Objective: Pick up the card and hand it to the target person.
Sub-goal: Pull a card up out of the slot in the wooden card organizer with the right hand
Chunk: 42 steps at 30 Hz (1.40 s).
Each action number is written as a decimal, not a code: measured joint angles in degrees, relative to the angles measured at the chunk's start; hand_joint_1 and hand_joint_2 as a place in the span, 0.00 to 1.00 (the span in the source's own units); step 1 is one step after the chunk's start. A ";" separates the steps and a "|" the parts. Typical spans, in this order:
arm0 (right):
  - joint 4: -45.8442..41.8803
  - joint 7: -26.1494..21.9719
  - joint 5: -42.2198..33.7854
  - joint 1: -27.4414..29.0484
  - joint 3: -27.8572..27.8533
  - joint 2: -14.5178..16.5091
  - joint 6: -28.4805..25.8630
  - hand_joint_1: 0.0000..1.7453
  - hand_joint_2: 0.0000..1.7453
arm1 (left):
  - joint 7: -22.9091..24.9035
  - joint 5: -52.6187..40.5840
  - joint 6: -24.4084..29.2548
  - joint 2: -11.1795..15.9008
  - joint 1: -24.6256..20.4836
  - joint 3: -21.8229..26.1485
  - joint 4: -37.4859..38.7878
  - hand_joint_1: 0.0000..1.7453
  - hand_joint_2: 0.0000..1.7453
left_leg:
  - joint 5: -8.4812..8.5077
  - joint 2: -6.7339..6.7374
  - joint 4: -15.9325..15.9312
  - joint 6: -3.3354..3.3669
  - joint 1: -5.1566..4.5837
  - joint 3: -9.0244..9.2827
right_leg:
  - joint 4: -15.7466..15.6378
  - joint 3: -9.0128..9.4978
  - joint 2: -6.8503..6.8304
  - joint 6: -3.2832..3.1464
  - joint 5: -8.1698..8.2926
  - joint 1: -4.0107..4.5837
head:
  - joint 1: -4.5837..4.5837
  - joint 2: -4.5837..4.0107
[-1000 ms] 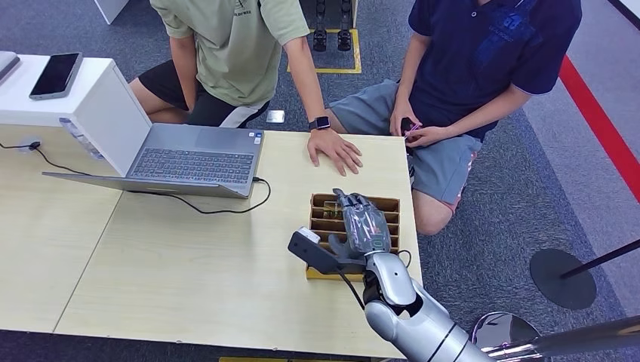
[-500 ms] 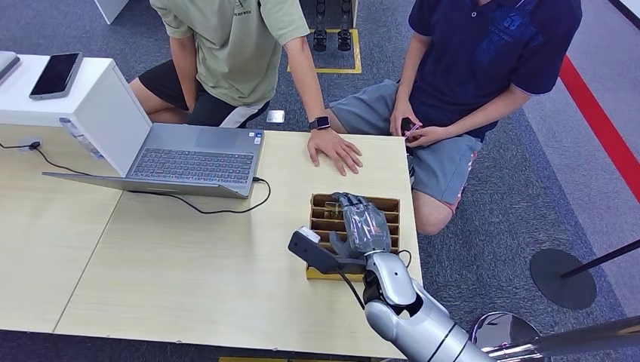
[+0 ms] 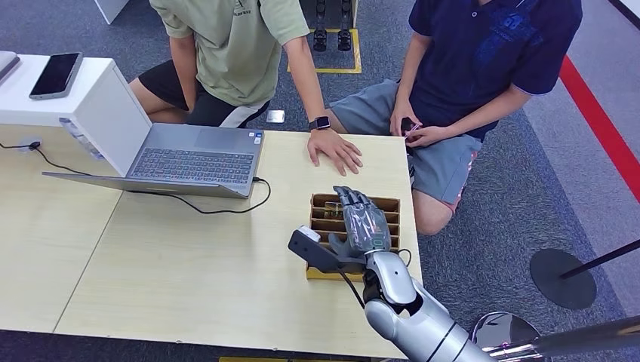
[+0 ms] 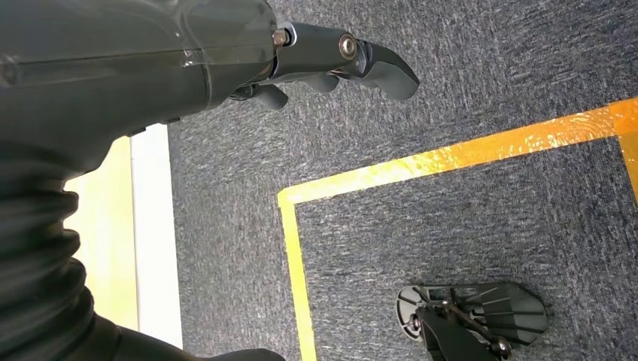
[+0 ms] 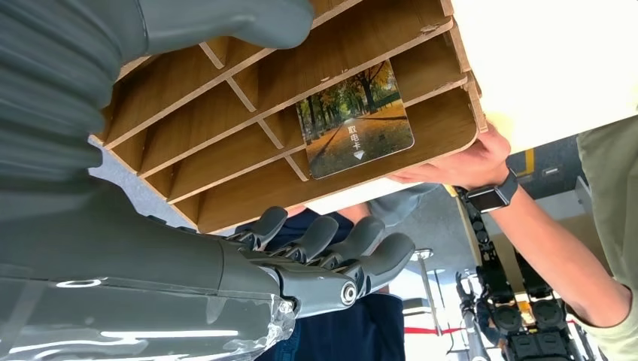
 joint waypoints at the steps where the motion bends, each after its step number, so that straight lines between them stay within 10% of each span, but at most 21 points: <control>1: 0.02 0.00 0.00 0.02 0.01 -0.01 0.01 0.31 1.00 | 0.01 0.01 0.00 -0.01 0.03 0.00 0.00 0.00 1.00 | 0.00 0.00 0.00 0.00 0.00 -0.01 | 0.00 -0.01 0.00 0.00 0.00 0.00 | 0.00 0.00; 42: 0.78 0.08 -1.20 -0.50 0.42 0.02 0.42 0.27 1.00 | -0.19 0.05 0.13 0.01 0.20 -0.02 0.00 0.00 1.00 | 0.00 0.02 0.01 0.00 0.00 -0.01 | 0.01 -0.01 0.02 0.00 0.00 0.00 | 0.00 0.00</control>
